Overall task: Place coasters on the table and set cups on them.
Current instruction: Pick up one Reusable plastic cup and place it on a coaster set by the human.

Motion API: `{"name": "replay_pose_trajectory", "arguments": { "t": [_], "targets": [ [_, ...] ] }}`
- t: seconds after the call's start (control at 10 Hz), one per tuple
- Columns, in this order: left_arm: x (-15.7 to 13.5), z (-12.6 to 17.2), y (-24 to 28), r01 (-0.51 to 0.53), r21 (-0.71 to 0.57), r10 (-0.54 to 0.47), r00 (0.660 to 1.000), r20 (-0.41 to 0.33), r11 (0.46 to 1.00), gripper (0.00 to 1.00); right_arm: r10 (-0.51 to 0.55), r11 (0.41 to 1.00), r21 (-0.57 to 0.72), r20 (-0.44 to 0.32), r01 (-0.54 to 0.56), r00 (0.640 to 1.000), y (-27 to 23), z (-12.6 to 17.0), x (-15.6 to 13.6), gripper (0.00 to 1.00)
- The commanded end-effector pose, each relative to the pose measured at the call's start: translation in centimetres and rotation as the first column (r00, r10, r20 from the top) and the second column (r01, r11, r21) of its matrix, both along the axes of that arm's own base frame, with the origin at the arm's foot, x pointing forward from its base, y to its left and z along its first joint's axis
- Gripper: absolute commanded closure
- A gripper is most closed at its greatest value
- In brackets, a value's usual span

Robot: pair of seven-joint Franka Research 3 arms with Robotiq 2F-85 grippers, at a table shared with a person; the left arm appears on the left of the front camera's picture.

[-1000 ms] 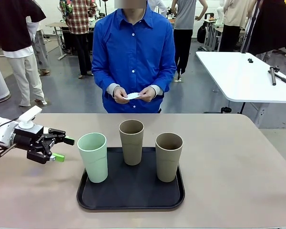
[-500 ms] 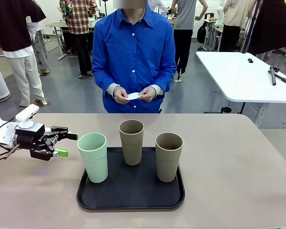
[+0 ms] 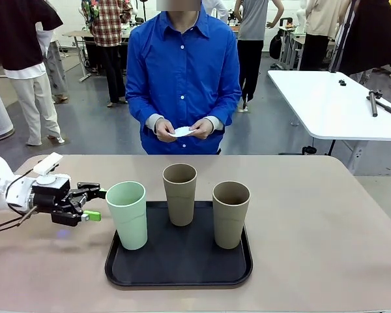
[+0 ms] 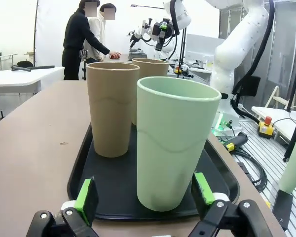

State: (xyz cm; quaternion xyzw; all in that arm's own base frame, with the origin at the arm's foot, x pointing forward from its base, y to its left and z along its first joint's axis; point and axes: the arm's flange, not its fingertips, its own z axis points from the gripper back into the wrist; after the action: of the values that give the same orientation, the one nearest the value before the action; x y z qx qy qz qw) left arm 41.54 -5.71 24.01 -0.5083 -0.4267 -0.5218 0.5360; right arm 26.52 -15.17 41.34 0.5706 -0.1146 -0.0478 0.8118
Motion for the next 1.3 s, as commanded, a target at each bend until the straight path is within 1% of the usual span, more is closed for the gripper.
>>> {"name": "replay_pose_trajectory", "arguments": {
  "t": [0.0, 0.1, 0.3, 0.6, 1.2],
  "targets": [
    [0.5, 0.1, -0.7, 0.000, 0.018, 0.000, 1.000, -0.002, 1.000, 0.00, 0.001, 1.000, 0.007, 0.010, -0.001, 1.000, 0.0, 0.1, 0.0, 0.00],
    [0.3, -0.4, -1.1, 0.008, 0.018, -0.008, 1.000, -0.009, 1.000, 0.00, 0.001, 1.000, 0.007, 0.010, -0.001, 1.000, 0.0, 0.1, 0.0, 0.00],
    [0.2, -0.4, -1.9, 0.050, 0.029, -0.049, 0.998, -0.035, 0.998, 0.00, 0.001, 1.000, 0.007, 0.010, -0.001, 1.000, 0.0, 0.1, 0.0, 0.00],
    [-0.2, -0.8, -2.8, 0.077, 0.023, -0.076, 0.997, -0.026, 0.997, 0.00, 0.001, 1.000, 0.007, 0.010, -0.001, 1.000, 0.0, 0.1, 0.0, 0.00],
    [-0.8, -1.6, -4.6, 0.130, 0.025, -0.129, 0.990, -0.054, 0.991, 0.00, 0.001, 1.000, 0.007, 0.010, -0.001, 1.000, 0.0, 0.1, 0.0, 0.00]
  ]
}}
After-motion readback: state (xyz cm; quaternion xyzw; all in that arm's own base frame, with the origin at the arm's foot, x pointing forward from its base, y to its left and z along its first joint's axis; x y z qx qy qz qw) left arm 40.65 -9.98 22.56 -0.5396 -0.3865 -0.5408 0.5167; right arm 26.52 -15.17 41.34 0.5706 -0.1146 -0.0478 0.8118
